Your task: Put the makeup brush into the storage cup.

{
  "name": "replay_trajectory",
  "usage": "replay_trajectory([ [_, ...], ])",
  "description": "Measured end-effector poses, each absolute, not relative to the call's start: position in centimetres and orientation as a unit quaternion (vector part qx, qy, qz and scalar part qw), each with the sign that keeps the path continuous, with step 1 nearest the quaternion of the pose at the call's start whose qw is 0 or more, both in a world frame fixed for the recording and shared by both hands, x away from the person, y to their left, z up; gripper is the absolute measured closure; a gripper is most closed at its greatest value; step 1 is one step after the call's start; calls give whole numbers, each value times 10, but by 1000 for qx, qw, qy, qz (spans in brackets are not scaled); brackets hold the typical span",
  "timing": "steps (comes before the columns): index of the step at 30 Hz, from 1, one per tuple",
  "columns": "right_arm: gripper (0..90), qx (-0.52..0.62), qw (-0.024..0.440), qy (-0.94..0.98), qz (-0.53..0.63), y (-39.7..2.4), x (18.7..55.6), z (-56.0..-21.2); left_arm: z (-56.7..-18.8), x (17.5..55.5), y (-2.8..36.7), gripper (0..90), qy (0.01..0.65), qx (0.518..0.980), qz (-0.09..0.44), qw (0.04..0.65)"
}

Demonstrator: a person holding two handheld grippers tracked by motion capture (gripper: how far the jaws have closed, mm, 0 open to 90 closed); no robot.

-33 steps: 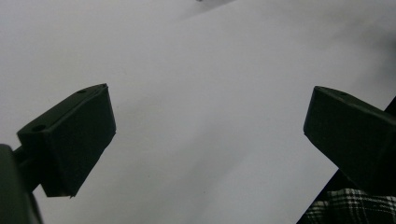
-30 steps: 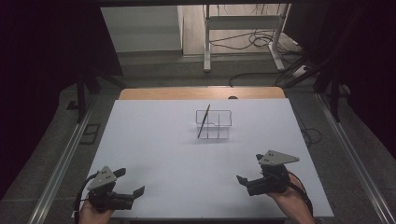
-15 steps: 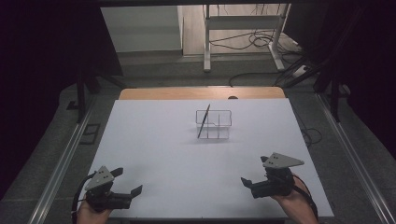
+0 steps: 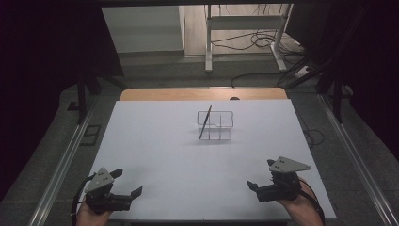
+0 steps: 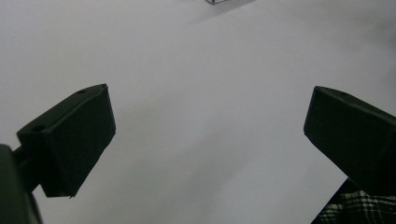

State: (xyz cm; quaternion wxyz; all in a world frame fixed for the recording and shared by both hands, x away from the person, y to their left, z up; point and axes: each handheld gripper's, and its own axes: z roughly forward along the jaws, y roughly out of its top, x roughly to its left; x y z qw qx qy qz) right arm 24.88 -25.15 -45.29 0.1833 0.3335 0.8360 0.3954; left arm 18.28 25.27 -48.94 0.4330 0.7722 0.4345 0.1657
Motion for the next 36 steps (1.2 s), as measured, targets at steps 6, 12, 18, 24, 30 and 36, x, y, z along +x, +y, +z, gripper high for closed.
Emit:
replay_trajectory([
  [6,0,338,189,834,392,-256,247,-453,-490,183,254,26,435,772,166,433],
  [12,0,342,193,833,390,-262,244,-454,-490,182,254,26,435,772,166,433],
  [18,0,347,201,830,387,-268,243,-454,-490,182,254,26,435,772,166,434],
  [24,0,353,206,827,385,-276,241,-455,-490,183,254,26,434,772,166,434],
  [30,0,360,212,823,384,-283,238,-456,-490,183,253,25,433,773,165,434],
  [36,0,368,214,820,382,-290,236,-458,-490,183,253,25,433,773,164,433],
])
